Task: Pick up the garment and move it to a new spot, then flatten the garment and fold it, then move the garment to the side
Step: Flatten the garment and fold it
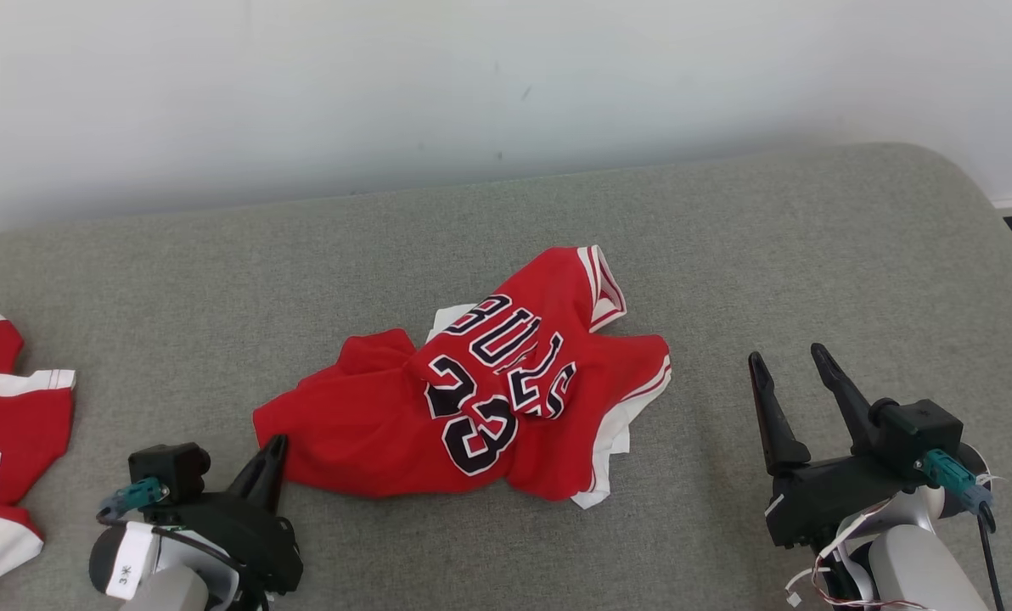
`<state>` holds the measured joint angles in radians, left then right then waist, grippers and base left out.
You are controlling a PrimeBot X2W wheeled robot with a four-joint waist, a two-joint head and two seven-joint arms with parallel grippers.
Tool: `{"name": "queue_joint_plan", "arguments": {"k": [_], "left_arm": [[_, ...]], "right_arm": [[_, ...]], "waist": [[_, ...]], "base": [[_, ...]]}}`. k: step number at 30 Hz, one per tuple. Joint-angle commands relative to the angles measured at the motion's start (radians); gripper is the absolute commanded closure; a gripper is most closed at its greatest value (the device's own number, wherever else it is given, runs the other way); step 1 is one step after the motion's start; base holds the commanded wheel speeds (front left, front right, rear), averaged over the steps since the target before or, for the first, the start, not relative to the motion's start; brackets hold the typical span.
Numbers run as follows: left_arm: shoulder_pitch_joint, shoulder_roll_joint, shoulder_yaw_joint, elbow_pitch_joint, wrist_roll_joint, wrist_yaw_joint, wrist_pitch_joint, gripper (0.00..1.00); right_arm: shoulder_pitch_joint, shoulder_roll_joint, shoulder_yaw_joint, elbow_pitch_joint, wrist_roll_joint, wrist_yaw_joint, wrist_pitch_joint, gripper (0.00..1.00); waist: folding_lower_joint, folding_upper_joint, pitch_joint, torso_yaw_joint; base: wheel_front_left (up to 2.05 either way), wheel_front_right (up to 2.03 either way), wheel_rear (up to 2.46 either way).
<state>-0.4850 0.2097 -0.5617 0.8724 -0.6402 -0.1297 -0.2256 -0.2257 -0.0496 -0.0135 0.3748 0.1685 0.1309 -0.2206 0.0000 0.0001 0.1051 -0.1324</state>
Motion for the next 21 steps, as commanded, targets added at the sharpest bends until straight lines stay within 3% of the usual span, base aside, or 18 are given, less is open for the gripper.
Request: {"name": "queue_joint_plan", "arguments": {"k": [1,2,5,11,13,21], "left_arm": [[-0.001,0.011,0.004,0.001,-0.009,0.001,-0.002,0.12],[-0.002,0.011,0.000,0.000,-0.010,0.001,0.004,0.00],[-0.010,0.018,-0.016,-0.004,-0.001,0.000,0.024,0.00],[-0.019,0.034,-0.072,-0.048,-0.050,0.000,0.208,0.00],[-0.031,0.063,-0.087,-0.054,-0.035,0.002,0.253,0.00],[-0.039,0.085,-0.080,-0.069,-0.068,0.009,0.322,0.00]], "right_arm": [[0.001,-0.002,-0.002,0.003,0.010,0.000,-0.006,0.00],[0.003,-0.002,-0.003,0.005,0.010,0.000,-0.006,0.00],[0.008,-0.002,-0.002,0.008,0.008,0.000,-0.006,0.00],[0.014,-0.002,0.005,0.011,0.004,0.000,0.002,0.00],[0.013,-0.002,0.011,0.010,0.007,0.000,0.004,0.00],[0.002,-0.002,0.021,0.015,0.018,0.000,0.000,0.00]], "waist": [[0.0000,-0.0001,-0.004,0.002],[0.0000,-0.0001,-0.006,0.004],[0.0000,-0.0001,-0.015,0.009],[0.0000,-0.0001,-0.032,0.017],[0.0000,-0.0001,-0.033,0.017],[0.0000,-0.0001,-0.024,-0.001]], "base": [[0.00,0.00,0.00],[0.00,0.00,0.00],[0.00,0.00,0.00],[0.00,0.00,0.00],[0.00,0.00,0.00],[0.00,0.00,0.00]]}}
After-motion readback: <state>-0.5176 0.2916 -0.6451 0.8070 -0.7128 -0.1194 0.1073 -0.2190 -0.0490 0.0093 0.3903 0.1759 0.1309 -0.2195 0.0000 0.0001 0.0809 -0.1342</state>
